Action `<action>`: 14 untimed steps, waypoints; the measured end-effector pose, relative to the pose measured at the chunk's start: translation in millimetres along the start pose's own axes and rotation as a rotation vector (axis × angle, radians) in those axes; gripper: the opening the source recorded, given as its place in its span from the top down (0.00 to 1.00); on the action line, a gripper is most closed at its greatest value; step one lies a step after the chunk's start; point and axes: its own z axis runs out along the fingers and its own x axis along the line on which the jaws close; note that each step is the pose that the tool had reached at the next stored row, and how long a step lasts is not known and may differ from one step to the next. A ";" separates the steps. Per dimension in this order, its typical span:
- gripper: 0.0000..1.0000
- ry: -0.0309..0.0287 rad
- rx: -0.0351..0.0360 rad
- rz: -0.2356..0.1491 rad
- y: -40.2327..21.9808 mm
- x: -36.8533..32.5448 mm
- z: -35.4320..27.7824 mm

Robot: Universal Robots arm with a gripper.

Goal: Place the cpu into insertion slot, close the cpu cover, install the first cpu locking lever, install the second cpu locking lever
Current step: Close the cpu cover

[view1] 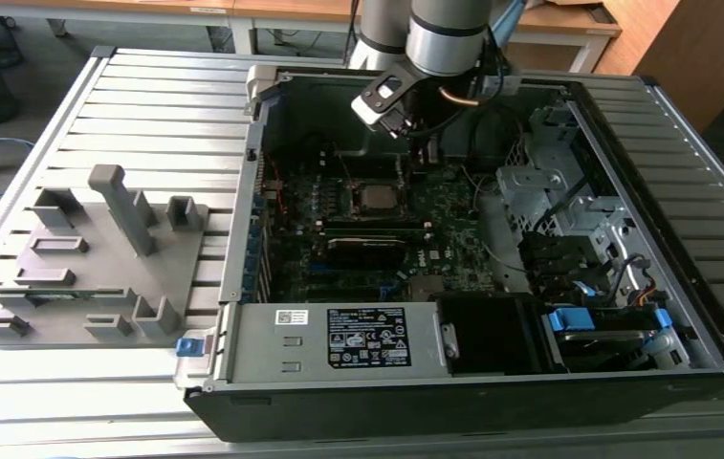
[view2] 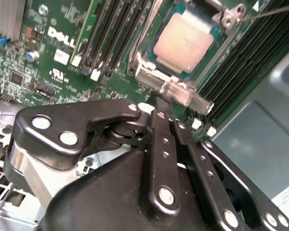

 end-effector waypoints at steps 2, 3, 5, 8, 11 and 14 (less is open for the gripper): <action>0.89 0.0001 -0.0001 0.000 -0.6 0.0 0.1; 0.89 0.0001 -0.0001 0.000 -0.6 0.0 0.1; 0.89 0.0001 -0.0002 0.000 -0.6 0.0 0.1; 0.89 0.0002 -0.0002 0.000 -0.7 0.0 0.1; 0.89 0.0004 0.0053 0.000 -0.7 0.0 0.3; 0.89 -0.0003 0.0169 0.000 -0.7 0.0 0.4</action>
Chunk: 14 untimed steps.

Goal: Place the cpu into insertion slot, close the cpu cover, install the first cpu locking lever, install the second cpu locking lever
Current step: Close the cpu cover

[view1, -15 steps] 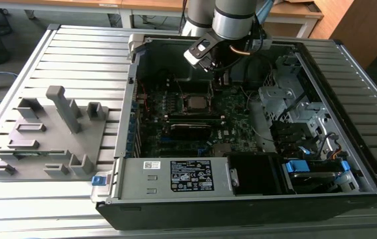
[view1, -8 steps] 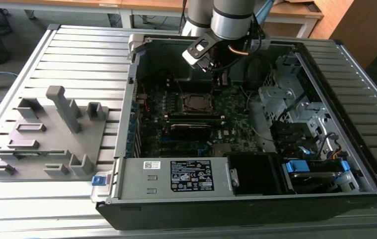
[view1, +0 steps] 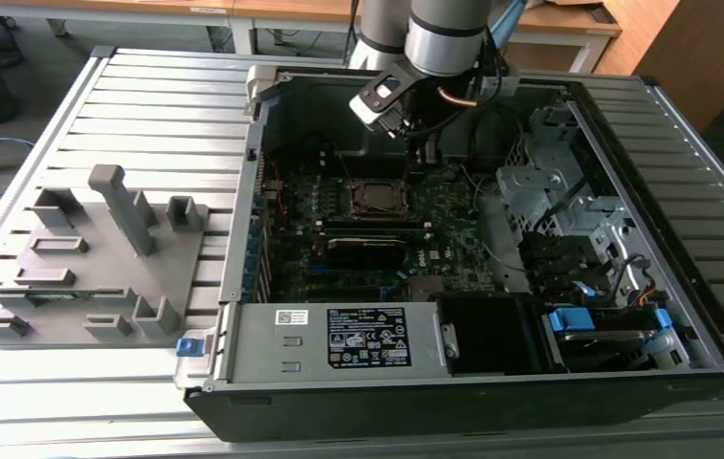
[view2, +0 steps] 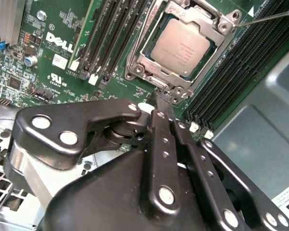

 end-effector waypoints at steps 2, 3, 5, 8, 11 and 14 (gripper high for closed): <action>0.89 0.0003 0.0088 0.000 0.0 0.1 0.5; 0.89 0.0000 0.0188 0.000 0.0 0.1 0.8; 0.89 -0.0005 0.0256 0.000 0.0 0.0 0.9; 0.89 -0.0004 0.0255 0.000 0.0 0.0 1.0; 0.89 -0.0002 0.0241 -0.001 -2.2 0.0 1.3; 0.89 -0.0002 0.0182 0.000 -8.6 -0.1 2.4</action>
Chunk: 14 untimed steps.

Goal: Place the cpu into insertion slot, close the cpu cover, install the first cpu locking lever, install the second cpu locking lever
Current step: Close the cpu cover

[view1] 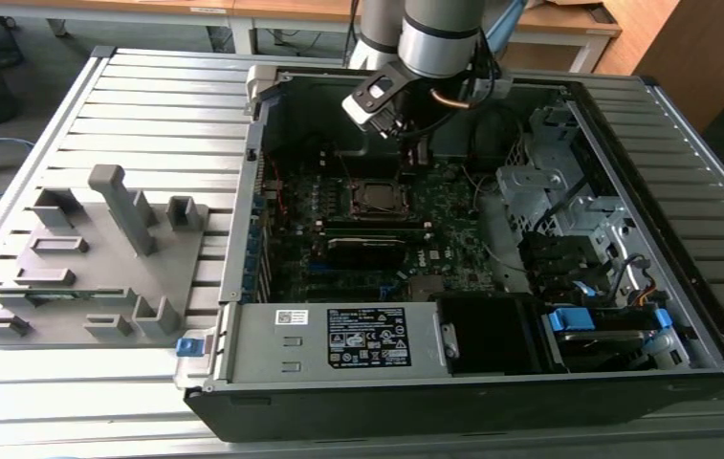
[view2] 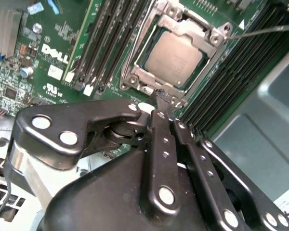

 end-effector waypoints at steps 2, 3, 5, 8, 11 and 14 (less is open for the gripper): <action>0.89 0.0000 -0.0037 0.000 -4.0 0.0 1.0; 0.89 -0.0001 -0.0055 0.000 -6.2 -0.1 1.6; 0.89 -0.0002 -0.0087 0.000 -10.7 -0.1 3.3; 0.89 -0.0007 -0.0111 0.000 -16.3 -0.2 6.2; 0.89 -0.0022 -0.0126 0.000 -22.1 -0.4 7.6; 0.89 -0.0026 -0.0138 0.000 -27.3 -0.4 8.8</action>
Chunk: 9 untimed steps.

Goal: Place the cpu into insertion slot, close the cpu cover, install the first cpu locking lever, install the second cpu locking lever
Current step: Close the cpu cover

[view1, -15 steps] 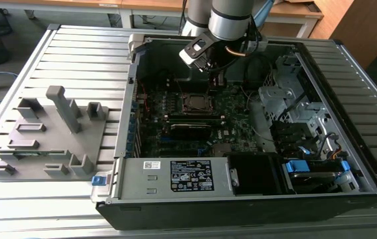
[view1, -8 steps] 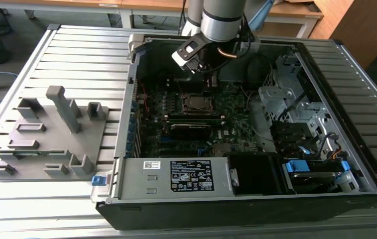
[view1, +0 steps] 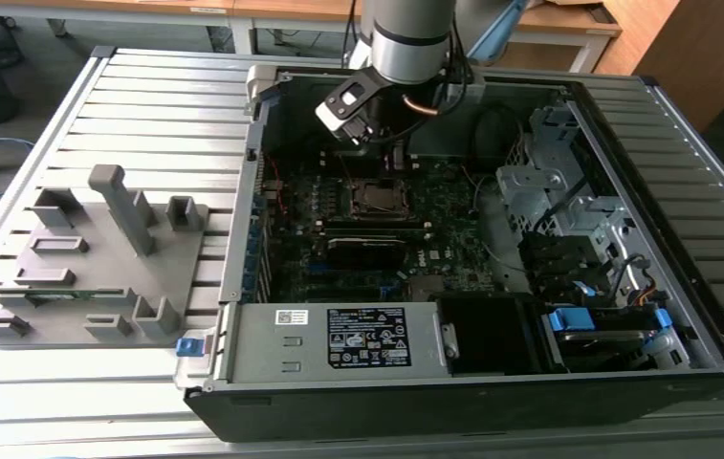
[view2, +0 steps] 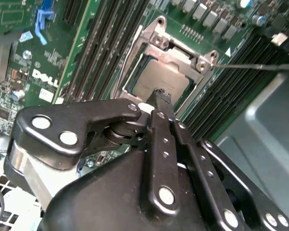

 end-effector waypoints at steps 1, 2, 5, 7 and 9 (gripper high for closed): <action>0.89 -0.0002 -0.0001 0.000 -0.9 0.0 0.1; 0.89 -0.0002 -0.0001 0.000 -0.9 0.0 0.1; 0.89 -0.0002 -0.0001 0.000 -0.9 0.0 0.1; 0.89 -0.0003 -0.0001 -0.001 -0.9 0.0 0.1; 0.89 -0.0002 -0.0003 -0.010 -0.9 0.0 0.2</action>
